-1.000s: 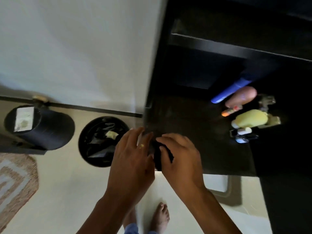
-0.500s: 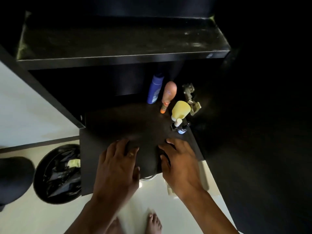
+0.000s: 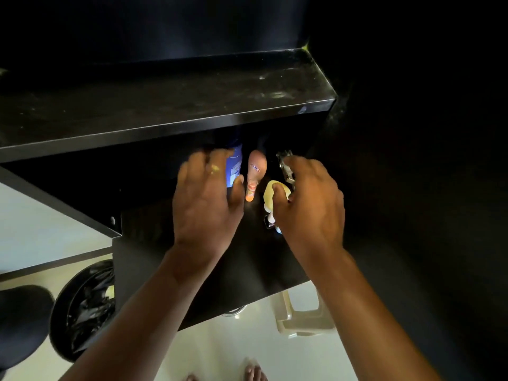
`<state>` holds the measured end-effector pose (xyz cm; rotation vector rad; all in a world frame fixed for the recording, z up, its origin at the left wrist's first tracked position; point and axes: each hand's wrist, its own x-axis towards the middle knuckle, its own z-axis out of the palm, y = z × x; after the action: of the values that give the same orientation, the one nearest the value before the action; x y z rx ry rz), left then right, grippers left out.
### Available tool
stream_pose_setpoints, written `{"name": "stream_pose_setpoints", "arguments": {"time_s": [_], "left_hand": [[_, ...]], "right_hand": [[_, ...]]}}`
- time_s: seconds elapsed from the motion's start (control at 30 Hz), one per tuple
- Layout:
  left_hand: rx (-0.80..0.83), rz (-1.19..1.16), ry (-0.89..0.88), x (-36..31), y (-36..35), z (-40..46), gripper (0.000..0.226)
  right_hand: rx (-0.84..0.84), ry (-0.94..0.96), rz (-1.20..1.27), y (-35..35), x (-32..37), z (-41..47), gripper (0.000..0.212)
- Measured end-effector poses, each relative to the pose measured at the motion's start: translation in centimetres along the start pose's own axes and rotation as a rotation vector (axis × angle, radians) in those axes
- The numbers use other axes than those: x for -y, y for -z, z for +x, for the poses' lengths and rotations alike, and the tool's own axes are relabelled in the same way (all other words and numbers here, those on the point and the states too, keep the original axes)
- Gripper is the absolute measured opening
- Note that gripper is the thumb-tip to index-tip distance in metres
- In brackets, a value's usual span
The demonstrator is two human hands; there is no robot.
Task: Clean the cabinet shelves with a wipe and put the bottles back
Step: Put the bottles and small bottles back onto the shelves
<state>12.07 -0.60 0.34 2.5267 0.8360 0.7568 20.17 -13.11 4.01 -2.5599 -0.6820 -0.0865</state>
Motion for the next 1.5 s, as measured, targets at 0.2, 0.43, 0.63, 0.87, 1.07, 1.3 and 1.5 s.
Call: {"name": "stream_pose_setpoints", "arguments": {"time_s": [0.2,0.43,0.63,0.87,1.07,1.3,1.5], "left_hand": [[-0.025,0.075,0.031,-0.8,-1.1,3.3,0.029],[0.287,0.063,0.237,-0.7,-2.1,5.4,0.032],[0.339,0.087,0.206,-0.8,-2.1,5.3,0.038],[0.31,0.087,0.067,-1.8,-2.1,5.7,0.035],[0.307,0.221,-0.271,-2.6,-3.1,6.4,0.027],[0.33,0.427,-0.36,-2.4,-3.8,6.4,0.03],[0.282,0.337,-0.324,-2.9,-3.8,6.6,0.037]], "right_hand": [[0.128,-0.055,-0.087,-1.0,0.5,1.5,0.038],[0.203,-0.089,-0.131,-1.3,0.9,1.9,0.027],[0.232,-0.09,-0.145,-1.0,1.1,2.1,0.028],[0.25,-0.093,-0.169,-1.1,1.1,2.4,0.015],[0.255,-0.113,-0.187,-1.2,1.1,2.5,0.016],[0.238,-0.118,-0.16,-1.4,1.0,2.6,0.02],[0.21,-0.109,-0.148,-1.4,0.9,2.6,0.023]]}}
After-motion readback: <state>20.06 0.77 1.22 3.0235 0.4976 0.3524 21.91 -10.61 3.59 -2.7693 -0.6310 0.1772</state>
